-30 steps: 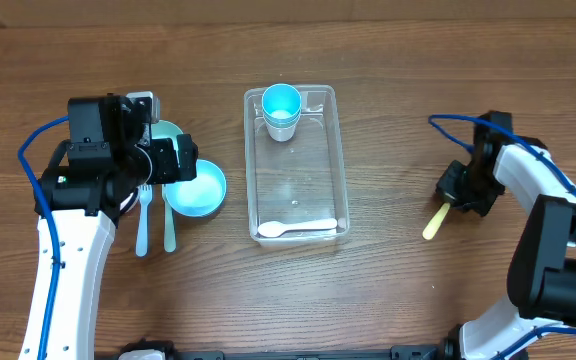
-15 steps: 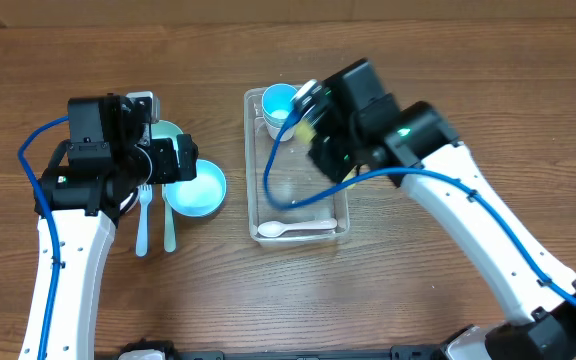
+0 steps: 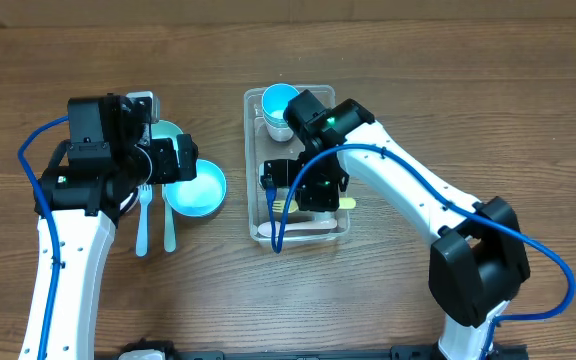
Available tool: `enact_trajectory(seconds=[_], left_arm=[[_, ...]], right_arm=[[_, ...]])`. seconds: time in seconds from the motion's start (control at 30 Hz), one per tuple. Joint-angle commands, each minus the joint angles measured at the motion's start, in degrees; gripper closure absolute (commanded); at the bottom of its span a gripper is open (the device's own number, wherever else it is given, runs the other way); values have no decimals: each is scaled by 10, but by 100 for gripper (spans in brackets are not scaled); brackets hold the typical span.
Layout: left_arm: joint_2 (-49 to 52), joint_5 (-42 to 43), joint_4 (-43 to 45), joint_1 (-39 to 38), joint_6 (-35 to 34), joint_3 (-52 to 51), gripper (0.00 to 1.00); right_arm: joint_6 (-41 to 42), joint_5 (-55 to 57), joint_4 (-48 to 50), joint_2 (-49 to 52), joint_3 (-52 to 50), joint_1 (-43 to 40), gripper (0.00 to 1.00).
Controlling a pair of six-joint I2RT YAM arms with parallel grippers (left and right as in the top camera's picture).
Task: Pack container
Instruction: 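Lay the spoon and fork in the container's near end and release, then raise the right arm away and reach the left gripper to the white plate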
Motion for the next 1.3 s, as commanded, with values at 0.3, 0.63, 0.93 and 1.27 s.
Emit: enact_trajectory(seconds=[0.3,0.63,0.93,1.27], left_arm=[[3,5,1,3,-10,11,0],[3,5,1,3,-10,11,0],[3,5,1,3,-10,11,0],[3,5,1,3,-10,11,0]], right_arm=[[-24,17,7,5,4,71,96],[44,-39,63,5,4,73,86],[89,10,66,5,4,71,71],[358,145,67,-91,90,38,70]])
